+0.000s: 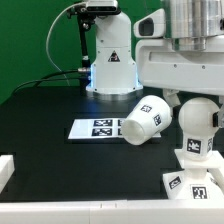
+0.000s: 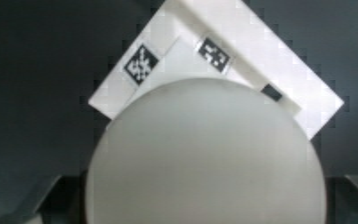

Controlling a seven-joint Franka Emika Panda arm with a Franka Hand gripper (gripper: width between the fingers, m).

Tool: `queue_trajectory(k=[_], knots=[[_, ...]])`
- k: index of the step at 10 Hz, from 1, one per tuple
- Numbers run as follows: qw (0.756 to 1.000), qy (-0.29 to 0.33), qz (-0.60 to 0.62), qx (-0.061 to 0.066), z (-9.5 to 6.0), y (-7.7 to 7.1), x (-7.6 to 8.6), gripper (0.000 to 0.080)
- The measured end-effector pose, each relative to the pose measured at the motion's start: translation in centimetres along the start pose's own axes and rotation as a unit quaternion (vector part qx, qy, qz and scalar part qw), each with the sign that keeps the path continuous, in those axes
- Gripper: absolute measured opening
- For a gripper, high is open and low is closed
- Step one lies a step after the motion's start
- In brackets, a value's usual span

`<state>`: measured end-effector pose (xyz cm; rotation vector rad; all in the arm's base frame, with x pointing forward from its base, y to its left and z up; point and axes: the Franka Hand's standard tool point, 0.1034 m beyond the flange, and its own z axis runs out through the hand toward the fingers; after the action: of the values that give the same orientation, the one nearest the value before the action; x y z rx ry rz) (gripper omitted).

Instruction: Assemble lamp

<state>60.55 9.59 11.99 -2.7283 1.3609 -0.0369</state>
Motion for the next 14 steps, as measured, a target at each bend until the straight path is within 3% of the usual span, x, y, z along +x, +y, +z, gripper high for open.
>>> queue_trajectory(k=[4,6,8,10,11,12,13,14], knots=[[0.992,-0.01,0.127,0.006,0.0,0.1,0.1,0.0573],[0.955,-0.033,0.295,0.015,0.2,0.2,0.7,0.0573],[0.919,-0.045,0.39,0.039,0.2,-0.1,0.9,0.0573],[0.927,-0.045,0.371,0.04,0.2,-0.1,0.9,0.0573],[0.939,-0.042,0.34,0.041,0.2,0.0,1.0,0.0639],[0.964,-0.038,0.26,0.045,0.2,0.1,1.2,0.0639],[0.984,-0.037,0.171,0.043,0.1,0.1,1.3,0.069],[0.994,-0.04,0.094,0.036,-0.1,-0.2,1.2,0.0698]])
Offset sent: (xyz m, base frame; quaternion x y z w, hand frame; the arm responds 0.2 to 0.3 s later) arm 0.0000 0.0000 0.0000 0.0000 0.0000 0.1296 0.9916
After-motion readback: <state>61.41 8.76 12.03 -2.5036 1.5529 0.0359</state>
